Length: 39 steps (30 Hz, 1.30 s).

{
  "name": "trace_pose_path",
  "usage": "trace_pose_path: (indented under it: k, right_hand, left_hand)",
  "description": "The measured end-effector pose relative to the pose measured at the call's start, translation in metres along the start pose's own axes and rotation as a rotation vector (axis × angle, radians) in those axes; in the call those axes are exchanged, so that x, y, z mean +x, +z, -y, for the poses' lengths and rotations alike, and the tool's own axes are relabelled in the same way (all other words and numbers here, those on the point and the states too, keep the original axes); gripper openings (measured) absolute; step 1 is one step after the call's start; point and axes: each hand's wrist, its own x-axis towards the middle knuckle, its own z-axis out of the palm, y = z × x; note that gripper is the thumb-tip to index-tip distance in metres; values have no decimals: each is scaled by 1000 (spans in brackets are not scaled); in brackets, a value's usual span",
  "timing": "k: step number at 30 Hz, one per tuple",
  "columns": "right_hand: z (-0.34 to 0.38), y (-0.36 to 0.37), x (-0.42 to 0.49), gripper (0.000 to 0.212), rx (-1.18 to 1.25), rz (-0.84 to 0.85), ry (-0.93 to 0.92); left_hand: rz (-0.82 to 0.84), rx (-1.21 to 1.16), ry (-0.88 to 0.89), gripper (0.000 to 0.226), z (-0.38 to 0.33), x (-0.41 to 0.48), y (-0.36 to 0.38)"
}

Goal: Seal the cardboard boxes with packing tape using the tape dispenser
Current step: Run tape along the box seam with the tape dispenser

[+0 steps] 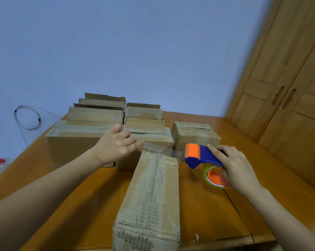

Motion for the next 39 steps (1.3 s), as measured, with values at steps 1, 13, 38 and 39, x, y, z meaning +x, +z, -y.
trace_pose_path:
  k: [1,13,38,39]
  right_hand:
    - [0,1,0,81,1,0,2]
    - [5,4,1,79,4,-16,-10]
    - [33,31,-20,81,129,76,181]
    - [34,30,-21,82,120,71,177]
  left_hand:
    - [-1,0,-3,29,0,0,0]
    - [19,2,-45,28,-5,-9,1]
    - [397,-46,-394,39,-84,-12,-15]
    - [412,-63,-403,38,-90,-13,-16]
